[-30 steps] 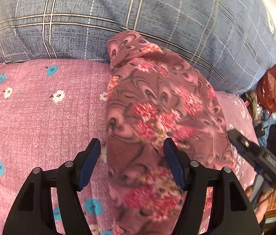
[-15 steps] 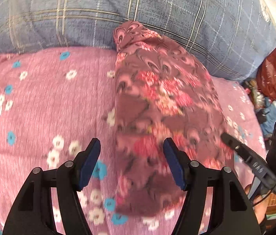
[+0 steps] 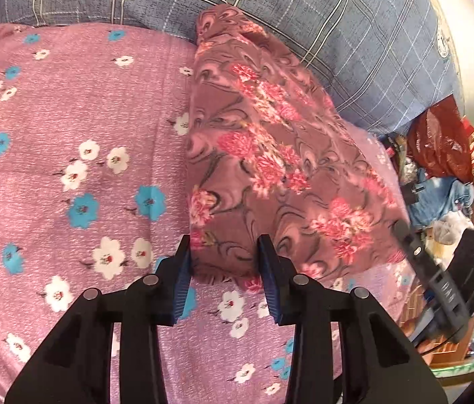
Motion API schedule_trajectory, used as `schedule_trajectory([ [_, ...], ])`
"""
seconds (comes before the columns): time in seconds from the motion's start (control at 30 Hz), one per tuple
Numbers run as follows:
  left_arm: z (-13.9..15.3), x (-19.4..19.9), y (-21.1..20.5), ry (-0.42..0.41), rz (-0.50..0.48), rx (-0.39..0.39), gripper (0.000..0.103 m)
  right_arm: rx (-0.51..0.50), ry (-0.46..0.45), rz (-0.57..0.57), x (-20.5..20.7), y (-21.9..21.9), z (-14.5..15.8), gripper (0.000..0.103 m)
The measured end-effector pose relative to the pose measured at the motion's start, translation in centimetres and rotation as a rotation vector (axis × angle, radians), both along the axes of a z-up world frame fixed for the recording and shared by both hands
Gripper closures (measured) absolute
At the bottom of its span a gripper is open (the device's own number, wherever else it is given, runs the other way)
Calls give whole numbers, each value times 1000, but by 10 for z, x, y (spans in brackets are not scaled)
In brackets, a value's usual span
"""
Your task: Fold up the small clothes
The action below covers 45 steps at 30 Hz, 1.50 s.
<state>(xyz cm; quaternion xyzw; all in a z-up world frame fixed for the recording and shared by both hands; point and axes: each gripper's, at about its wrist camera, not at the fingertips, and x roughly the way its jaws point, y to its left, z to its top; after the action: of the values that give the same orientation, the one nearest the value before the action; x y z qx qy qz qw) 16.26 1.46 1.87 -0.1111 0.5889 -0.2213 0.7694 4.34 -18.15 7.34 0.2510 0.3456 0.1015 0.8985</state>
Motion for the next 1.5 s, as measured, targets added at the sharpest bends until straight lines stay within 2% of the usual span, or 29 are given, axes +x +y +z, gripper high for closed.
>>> schedule_trajectory([
  [0.07,-15,2,-1,30,7,28,64,-31,45,-16,6,-5,-10,99],
  [0.1,-22,3,0,50,10,39,64,-85,109,-17,13,-4,-26,99],
  [0.17,-23,1,3,47,11,6,64,-145,225,7,21,-2,-57,98],
  [0.2,-19,-1,5,45,-4,4,64,-132,188,-2,16,-3,-54,98],
  [0.27,-3,-5,12,7,-56,-33,64,-76,182,2,13,-10,-43,89],
  [0.3,8,-5,16,-26,-66,-53,64,-54,161,-9,13,-16,-35,89],
  [0.33,16,-4,19,-51,-66,-63,63,-29,126,-23,15,-24,-24,88],
  [0.37,25,1,21,-83,-58,-63,55,-10,100,-41,16,-32,-17,84],
  [0.4,31,8,21,-104,-47,-53,51,27,74,-69,22,-44,-9,80],
  [0.43,38,20,20,-130,-30,-36,45,58,65,-85,31,-52,-5,67],
  [0.47,41,32,16,-140,-23,-17,45,86,64,-96,43,-60,-2,57],
  [0.53,38,61,1,-132,-17,25,45,113,80,-104,72,-69,-2,55],
  [0.7,15,128,-19,-32,-7,89,45,159,171,-120,155,-67,-29,55],
  [0.8,6,147,-30,-16,-3,98,45,113,265,-92,201,-52,-50,55],
  [0.83,5,152,-31,-12,-4,75,45,75,282,-69,211,-46,-53,70],
  [0.87,5,154,-30,-21,1,62,45,26,260,-32,219,-39,-48,97],
  [0.9,3,155,-28,-40,13,61,45,-26,178,-1,220,-32,-33,98],
  [0.97,-12,161,-28,-37,26,93,44,-24,106,-32,216,-36,-24,99],
  [1.03,-27,164,-23,27,50,60,44,-29,253,-59,230,-45,-53,98],
  [1.07,-23,162,-20,24,55,47,45,-45,320,-54,233,-45,-68,98],
  [1.13,-10,151,-11,-1,40,51,45,-10,244,-68,217,-47,-58,97],
  [1.17,-4,143,-6,-10,37,46,46,11,214,-70,209,-48,-52,91],
  [1.3,13,95,15,-42,42,-68,44,158,93,21,158,-45,-29,85],
  [1.33,10,84,12,-46,45,-50,43,176,83,43,149,-41,-30,77],
  [1.37,3,78,9,-38,45,-18,43,160,94,59,143,-33,-33,66],
  [1.4,-9,73,4,-10,35,25,42,91,140,69,139,-23,-41,64],
  [1.43,-16,72,6,10,31,33,42,-11,205,69,138,-12,-52,68],
  [1.47,-14,66,11,-3,38,26,42,-69,213,61,132,-5,-55,69],
  [1.5,-9,60,19,-4,38,17,43,-64,179,34,122,-5,-49,66],
])
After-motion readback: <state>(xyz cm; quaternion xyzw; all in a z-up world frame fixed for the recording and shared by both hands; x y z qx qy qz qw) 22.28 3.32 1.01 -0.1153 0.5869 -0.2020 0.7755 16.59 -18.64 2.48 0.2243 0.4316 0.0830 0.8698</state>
